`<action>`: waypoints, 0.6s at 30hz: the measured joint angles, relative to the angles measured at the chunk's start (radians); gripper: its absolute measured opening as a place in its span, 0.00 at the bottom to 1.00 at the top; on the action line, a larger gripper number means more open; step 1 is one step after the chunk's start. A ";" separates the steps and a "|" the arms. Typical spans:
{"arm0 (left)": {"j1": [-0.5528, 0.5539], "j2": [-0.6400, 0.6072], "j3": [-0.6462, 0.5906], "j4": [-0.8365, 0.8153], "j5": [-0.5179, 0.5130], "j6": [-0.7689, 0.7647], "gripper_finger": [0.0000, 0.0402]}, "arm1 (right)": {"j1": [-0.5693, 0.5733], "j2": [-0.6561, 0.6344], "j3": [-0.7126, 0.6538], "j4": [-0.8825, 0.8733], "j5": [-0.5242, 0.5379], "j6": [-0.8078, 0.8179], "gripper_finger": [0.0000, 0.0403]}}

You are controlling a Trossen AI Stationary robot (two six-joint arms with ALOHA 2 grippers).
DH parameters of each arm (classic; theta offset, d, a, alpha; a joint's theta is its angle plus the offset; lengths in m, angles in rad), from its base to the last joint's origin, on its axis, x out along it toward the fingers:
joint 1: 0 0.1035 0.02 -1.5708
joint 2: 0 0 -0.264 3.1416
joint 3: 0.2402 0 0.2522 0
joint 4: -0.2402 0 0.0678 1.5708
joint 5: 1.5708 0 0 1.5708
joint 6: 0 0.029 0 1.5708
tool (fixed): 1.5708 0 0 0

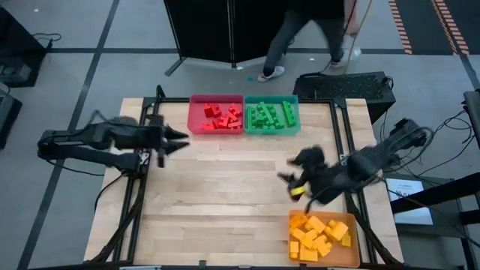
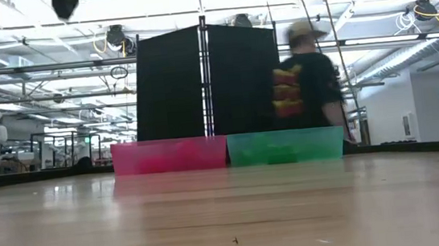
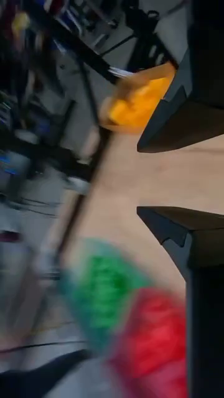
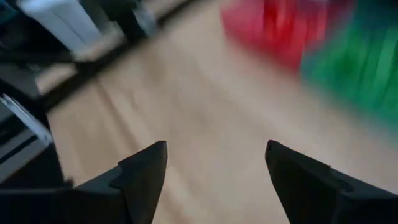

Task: Sort blocks
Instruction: Return to Home Position

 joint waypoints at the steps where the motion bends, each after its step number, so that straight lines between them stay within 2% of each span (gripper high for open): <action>1: 0.000 -0.014 0.029 0.004 -0.007 0.057 0.38 | -0.007 -0.037 0.004 0.020 0.045 -0.100 0.66; 4: 0.000 -0.052 0.123 0.005 -0.079 0.223 0.38 | -0.015 -0.159 0.016 0.026 0.190 -0.334 0.65; 7: 0.000 -0.101 0.216 0.005 -0.123 0.322 0.38 | -0.015 -0.289 0.029 0.021 0.232 -0.508 0.65; 13: 0.000 -0.226 0.374 -0.001 -0.133 0.407 0.38 | 0.011 -0.541 0.034 0.038 0.134 -0.659 0.65; 16: 0.000 -0.313 0.395 -0.064 -0.139 0.417 0.38 | 0.023 -0.626 0.032 0.055 0.007 -0.741 0.65; 18: 0.000 -0.386 0.398 -0.126 -0.147 0.394 0.38 | 0.027 -0.675 0.016 0.056 -0.031 -0.755 0.65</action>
